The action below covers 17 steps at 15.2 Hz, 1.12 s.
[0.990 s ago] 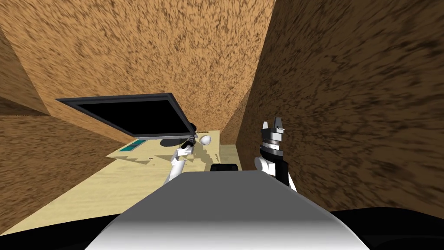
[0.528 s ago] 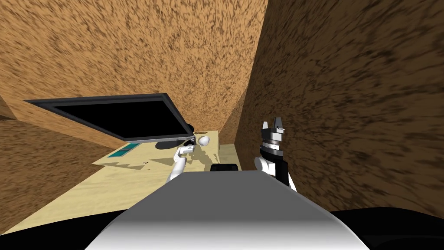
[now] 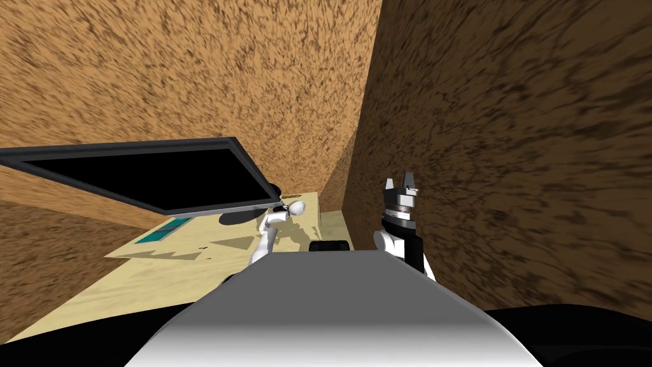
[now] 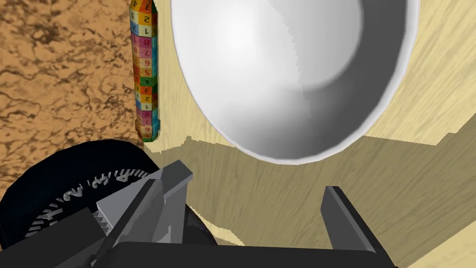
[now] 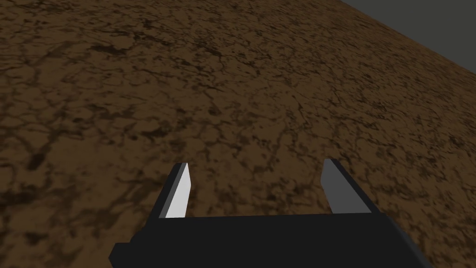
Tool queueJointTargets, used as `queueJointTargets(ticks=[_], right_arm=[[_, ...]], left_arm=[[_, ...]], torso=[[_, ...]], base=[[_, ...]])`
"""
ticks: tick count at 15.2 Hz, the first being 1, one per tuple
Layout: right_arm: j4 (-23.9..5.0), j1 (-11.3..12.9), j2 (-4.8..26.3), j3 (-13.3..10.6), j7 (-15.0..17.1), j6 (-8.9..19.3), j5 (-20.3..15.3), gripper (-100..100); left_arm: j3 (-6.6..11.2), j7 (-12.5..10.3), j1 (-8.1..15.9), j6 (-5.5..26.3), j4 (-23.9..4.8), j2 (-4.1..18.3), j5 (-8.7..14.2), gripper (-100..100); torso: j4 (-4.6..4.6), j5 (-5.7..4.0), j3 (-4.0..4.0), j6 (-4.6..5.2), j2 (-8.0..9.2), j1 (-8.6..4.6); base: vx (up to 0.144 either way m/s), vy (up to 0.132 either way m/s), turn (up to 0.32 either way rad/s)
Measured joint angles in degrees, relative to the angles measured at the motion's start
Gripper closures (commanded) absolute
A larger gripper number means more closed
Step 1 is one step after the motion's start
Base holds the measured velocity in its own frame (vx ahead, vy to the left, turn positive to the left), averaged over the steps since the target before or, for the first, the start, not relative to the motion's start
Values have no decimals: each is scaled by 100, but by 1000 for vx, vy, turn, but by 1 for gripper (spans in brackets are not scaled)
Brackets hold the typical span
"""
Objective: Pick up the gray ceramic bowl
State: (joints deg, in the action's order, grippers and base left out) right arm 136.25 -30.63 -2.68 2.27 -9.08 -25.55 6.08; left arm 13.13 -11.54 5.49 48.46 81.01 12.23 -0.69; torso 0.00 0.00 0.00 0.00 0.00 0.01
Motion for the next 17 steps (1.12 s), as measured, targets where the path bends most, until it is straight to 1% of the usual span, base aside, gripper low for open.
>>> queueJointTargets(ticks=[4, 11, 13, 15, 16, 17], right_arm=[[0, 0, 0, 0, 0, 0, 0, 0], [0, 0, 0, 0, 0, 0, 0, 0], [0, 0, 0, 0, 0, 0, 0, 0], [0, 0, 0, 0, 0, 0, 0, 0], [0, 0, 0, 0, 0, 0, 0, 0], [0, 0, 0, 0, 0, 0, 0, 0]], left_arm=[[74, -15, 267, 428, -401, -49, 0, -100], [166, -68, 611, 1057, -927, -197, -52, -100], [194, -71, 684, 1221, -1031, -229, -49, -100], [220, -71, 757, 1361, -1161, -258, -46, -100], [223, -71, 766, 1384, -1176, -261, -45, -100], [233, -71, 753, 1341, -1226, -250, -36, -100]], torso=[[0, 0, 0, 0, -1, 0], [0, 0, 0, -1, -1, 0], [0, 0, 1, -1, 2, 1], [1, 0, 2, -1, 3, 2], [1, 0, 1, -3, 2, 2], [0, 0, 1, -3, 2, 3]], base=[[-7, 3, -95], [-6, 4, -79], [-13, 9, -60], [-10, 8, -40], [-3, 6, -28], [-8, 9, -27]])
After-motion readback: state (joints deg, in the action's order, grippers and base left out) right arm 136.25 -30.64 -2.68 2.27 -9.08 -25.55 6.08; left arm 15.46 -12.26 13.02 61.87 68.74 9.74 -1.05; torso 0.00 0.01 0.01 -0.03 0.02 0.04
